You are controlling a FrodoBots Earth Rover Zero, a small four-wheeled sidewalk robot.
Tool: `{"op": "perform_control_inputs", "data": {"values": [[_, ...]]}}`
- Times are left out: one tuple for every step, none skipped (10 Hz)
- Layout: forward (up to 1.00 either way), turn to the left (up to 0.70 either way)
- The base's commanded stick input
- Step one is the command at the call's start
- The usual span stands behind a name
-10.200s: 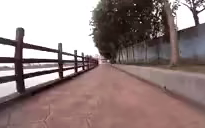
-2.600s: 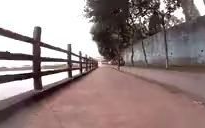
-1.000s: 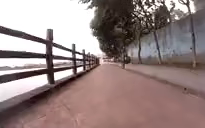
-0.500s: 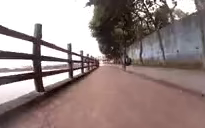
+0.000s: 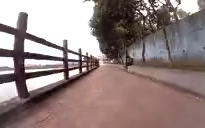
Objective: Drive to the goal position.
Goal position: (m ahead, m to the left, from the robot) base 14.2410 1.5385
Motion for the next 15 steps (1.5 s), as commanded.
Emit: {"op": "perform_control_inputs", "data": {"values": [[1.0,0.0],[1.0,0.0],[1.0,0.0],[1.0,0.0],[1.0,0.0],[1.0,0.0],[1.0,0.0],[1.0,0.0],[1.0,0.0],[1.0,0.0],[1.0,0.0],[1.0,0.0],[1.0,0.0],[1.0,0.0],[1.0,0.0]]}}
